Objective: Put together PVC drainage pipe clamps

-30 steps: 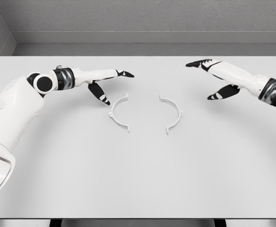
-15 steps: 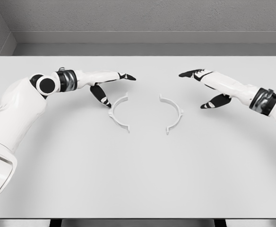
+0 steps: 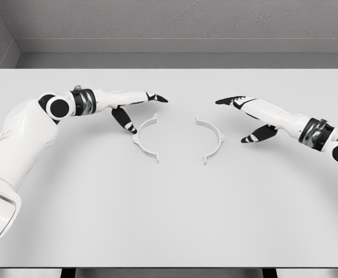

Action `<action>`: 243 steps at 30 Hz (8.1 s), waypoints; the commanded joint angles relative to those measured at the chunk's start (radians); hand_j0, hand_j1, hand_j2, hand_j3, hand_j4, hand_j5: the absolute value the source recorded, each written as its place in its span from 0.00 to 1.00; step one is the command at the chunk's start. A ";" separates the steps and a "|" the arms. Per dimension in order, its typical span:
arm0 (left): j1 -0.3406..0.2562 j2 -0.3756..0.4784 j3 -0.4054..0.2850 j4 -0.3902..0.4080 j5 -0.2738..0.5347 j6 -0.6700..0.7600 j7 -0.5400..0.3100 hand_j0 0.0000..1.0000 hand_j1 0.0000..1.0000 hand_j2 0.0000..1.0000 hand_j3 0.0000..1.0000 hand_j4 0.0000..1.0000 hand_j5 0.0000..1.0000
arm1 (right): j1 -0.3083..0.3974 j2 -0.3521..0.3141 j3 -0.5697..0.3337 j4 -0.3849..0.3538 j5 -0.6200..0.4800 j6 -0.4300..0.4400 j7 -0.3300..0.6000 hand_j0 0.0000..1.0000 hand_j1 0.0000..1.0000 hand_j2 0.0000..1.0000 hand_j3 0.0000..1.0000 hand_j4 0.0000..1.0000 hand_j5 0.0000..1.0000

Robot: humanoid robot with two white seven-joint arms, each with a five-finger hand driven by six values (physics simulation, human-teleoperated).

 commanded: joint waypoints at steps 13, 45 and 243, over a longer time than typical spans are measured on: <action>0.006 0.007 0.003 -0.048 0.013 0.003 0.000 1.00 1.00 1.00 1.00 1.00 1.00 | 0.005 0.048 0.001 -0.004 -0.004 0.001 -0.003 1.00 1.00 1.00 1.00 1.00 1.00; -0.015 0.188 0.003 -0.214 0.102 0.003 0.000 1.00 1.00 1.00 1.00 1.00 1.00 | 0.002 0.097 0.001 0.067 0.004 0.001 -0.011 1.00 1.00 1.00 1.00 1.00 1.00; -0.064 -0.039 0.075 0.124 0.103 0.003 0.000 1.00 1.00 1.00 1.00 1.00 1.00 | -0.318 0.238 -0.388 0.667 0.268 0.001 0.117 1.00 1.00 1.00 1.00 1.00 1.00</action>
